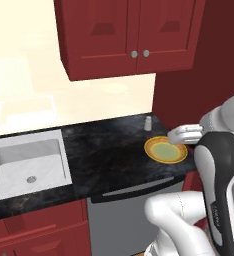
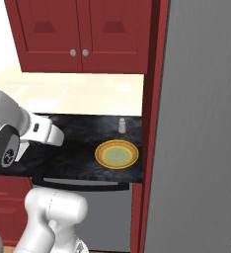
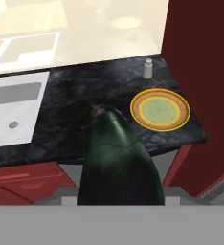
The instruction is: Pick the eggplant from the microwave and place it on plate located on the counter.
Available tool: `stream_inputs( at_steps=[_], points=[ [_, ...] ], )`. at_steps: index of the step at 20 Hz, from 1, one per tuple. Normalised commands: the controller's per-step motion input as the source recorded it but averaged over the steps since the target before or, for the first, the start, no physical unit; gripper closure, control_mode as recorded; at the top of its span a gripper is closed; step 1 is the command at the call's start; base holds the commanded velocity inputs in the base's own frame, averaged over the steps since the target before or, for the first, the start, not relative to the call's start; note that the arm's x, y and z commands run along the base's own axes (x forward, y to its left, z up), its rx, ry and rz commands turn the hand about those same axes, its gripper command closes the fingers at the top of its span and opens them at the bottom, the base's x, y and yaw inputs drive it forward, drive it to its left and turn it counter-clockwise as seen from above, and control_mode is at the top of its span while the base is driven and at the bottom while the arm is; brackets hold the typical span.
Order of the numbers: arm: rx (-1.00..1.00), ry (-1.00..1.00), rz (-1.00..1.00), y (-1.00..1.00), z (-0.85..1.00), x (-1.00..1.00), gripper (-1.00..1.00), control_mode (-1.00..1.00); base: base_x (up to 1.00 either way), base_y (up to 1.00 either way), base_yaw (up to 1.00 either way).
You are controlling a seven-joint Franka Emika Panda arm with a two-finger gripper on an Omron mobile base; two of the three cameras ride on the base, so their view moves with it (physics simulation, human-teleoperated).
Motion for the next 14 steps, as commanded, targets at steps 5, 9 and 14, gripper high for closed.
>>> stream_inputs(
  at_steps=[5, 9, 14],
  points=[
    [0.00, 0.19, -0.07, -0.40, -0.33, 0.45, 1.00, -1.00, 0.00, 0.00, 0.00],
    [0.00, 0.24, -0.11, -0.38, -0.35, 0.56, 1.00, -1.00, 0.00, 0.00, 0.00],
    [0.00, 0.06, -0.08, -0.23, -0.64, 0.64, 1.00, -1.00, 0.00, 0.00, 0.00]
  ],
)
